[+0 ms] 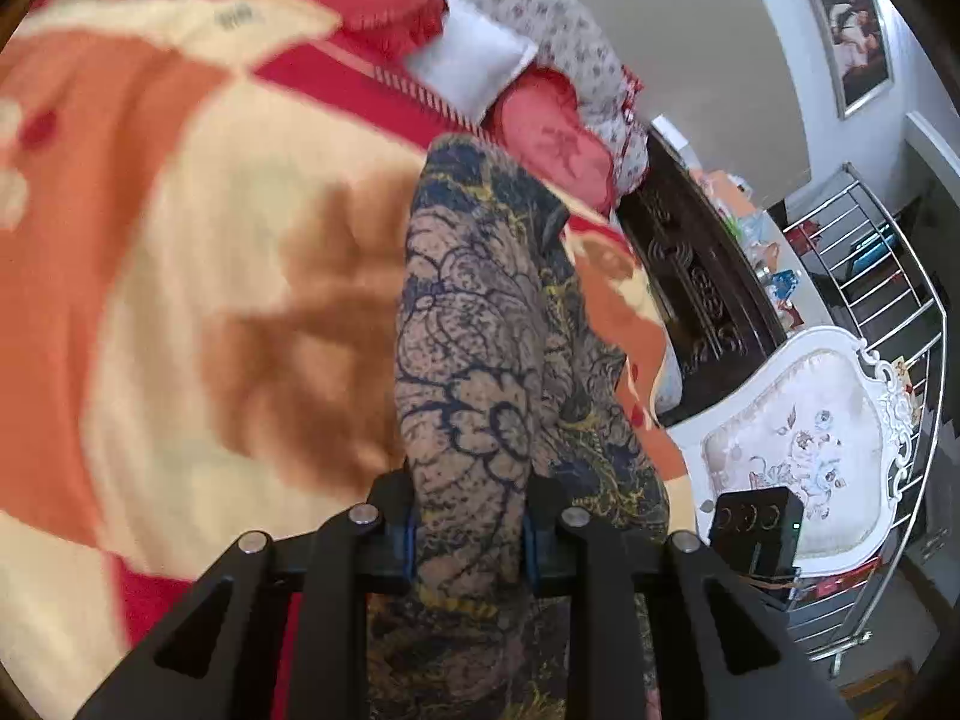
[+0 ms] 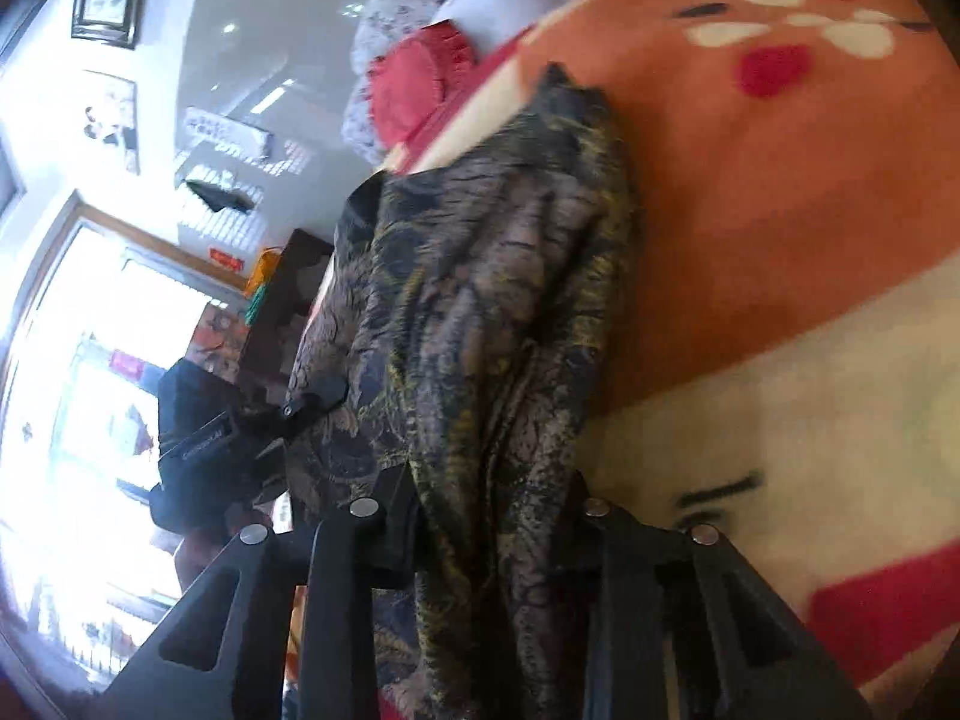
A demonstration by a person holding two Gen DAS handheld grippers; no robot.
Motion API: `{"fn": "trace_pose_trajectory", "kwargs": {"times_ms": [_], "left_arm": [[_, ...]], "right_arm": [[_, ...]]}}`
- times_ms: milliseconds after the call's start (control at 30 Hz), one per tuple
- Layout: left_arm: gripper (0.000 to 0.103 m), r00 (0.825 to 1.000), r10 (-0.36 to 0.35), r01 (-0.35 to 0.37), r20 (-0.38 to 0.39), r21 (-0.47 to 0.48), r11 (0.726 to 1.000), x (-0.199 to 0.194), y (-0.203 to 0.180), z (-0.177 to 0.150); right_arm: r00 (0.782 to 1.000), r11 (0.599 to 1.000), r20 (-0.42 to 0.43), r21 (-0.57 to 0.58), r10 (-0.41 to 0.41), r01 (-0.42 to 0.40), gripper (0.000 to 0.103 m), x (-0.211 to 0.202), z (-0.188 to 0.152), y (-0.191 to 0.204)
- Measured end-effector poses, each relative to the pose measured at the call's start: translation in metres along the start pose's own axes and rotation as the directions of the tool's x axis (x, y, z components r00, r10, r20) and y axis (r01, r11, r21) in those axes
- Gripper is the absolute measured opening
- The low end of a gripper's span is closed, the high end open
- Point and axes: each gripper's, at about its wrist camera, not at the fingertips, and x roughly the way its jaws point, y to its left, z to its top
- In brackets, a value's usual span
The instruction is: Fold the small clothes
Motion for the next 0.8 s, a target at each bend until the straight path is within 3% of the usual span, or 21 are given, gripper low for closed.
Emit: {"fn": "trace_pose_trajectory", "kwargs": {"times_ms": [100,233,333,400,567,633,667,733,800], "left_arm": [[0.024,0.998,0.042,-0.042,0.043,0.000,0.999,-0.029,0.023,0.007],[0.025,0.992,0.092,-0.086,0.083,-0.069,0.994,-0.062,0.070,0.010],[0.028,0.990,0.132,-0.128,0.049,-0.084,0.988,-0.063,0.103,0.008],[0.033,0.988,0.152,-0.152,-0.005,-0.080,0.985,-0.050,0.116,0.002],[0.037,0.984,0.171,-0.168,0.053,-0.047,0.985,-0.067,0.115,-0.003],[0.038,0.973,0.208,-0.207,0.098,-0.017,0.978,-0.078,0.108,-0.004],[0.040,0.960,0.241,-0.242,0.146,-0.006,0.970,-0.088,0.103,-0.004],[0.049,0.931,0.278,-0.284,0.237,-0.006,0.959,-0.099,0.088,-0.003],[0.050,0.914,0.277,-0.285,0.298,-0.016,0.958,-0.100,0.074,0.000]], "right_arm": [[1.000,0.999,-0.010,-0.022,0.030,-0.030,0.012,0.023,0.001,0.031],[0.997,0.997,-0.063,-0.046,0.053,-0.056,0.012,0.070,-0.002,0.066],[0.994,0.998,-0.100,-0.060,0.030,-0.036,0.013,0.108,-0.013,0.081],[0.993,0.999,-0.112,-0.025,-0.025,0.022,0.015,0.129,-0.019,0.077],[0.993,0.997,-0.099,-0.015,-0.071,0.070,0.019,0.111,-0.028,0.082],[0.990,0.989,-0.068,-0.094,-0.124,0.117,0.019,0.093,-0.027,0.098],[0.987,0.980,-0.042,-0.133,-0.155,0.148,0.019,0.083,-0.026,0.107],[0.974,0.944,0.052,-0.238,-0.220,0.226,0.019,0.061,-0.030,0.135],[0.954,0.901,0.115,-0.316,-0.275,0.298,0.019,0.063,-0.033,0.159]]}}
